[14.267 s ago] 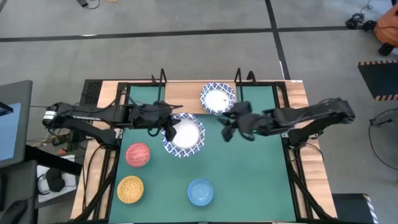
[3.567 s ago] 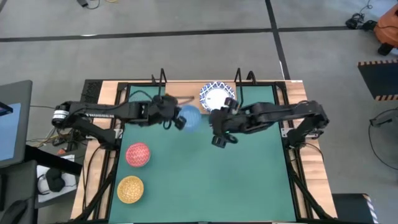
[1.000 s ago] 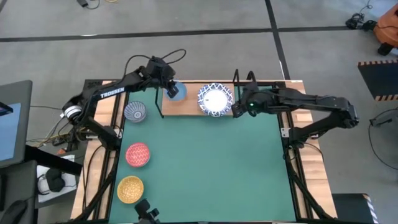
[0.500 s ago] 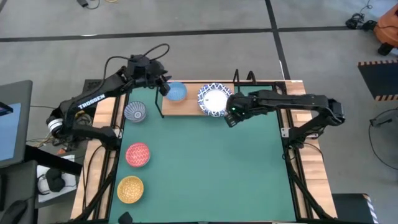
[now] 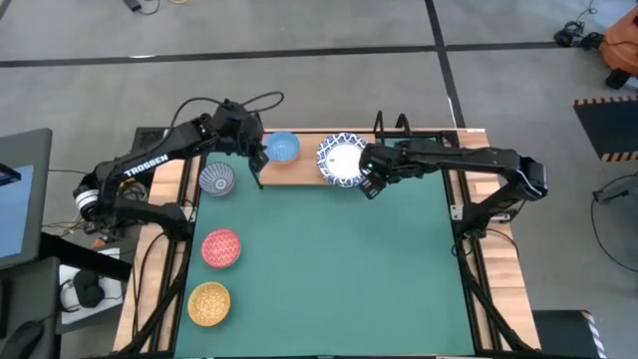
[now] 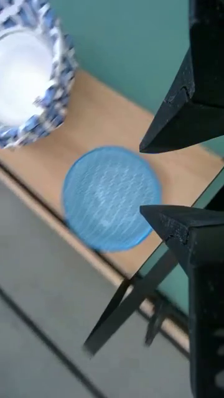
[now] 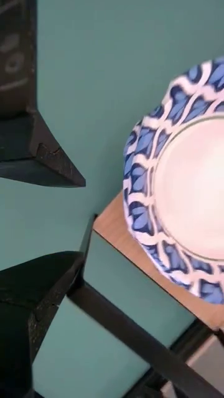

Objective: Place and stack bowls onto a shelf
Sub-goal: Stack the red bowl on top of the blue bowl on the shelf

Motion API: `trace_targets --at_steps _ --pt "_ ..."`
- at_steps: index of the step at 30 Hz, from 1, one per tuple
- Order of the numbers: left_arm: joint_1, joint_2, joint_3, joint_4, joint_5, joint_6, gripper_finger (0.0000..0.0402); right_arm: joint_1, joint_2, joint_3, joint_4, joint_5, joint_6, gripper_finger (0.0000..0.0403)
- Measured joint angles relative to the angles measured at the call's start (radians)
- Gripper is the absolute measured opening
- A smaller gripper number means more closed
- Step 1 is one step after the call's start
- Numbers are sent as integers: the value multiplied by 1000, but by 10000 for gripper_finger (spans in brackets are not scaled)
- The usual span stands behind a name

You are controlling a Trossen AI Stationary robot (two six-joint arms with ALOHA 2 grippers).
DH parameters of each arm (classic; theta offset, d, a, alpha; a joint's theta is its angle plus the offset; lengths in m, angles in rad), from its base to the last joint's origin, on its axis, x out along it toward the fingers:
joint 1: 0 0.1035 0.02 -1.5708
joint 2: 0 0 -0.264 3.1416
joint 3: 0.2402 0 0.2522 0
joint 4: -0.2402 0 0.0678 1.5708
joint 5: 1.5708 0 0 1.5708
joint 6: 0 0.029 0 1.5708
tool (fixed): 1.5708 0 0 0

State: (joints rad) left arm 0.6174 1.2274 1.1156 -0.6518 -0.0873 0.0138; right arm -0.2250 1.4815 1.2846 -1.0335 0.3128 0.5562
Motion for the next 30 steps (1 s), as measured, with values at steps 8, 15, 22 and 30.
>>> trace_targets --at_steps 8,15,22,30 --pt "-140 -19 0 -89 -3 -154 130 169 -47 0 166 -23 135 203" --pt "-401 -85 0 -219 -65 -394 130 356 19 -1 350 -22 223 203" --pt "-719 -112 0 -428 -181 -723 130 465 179 0 662 -22 304 203" --pt "-916 -139 -1 -685 -183 -863 130 492 412 115 867 -25 416 176"
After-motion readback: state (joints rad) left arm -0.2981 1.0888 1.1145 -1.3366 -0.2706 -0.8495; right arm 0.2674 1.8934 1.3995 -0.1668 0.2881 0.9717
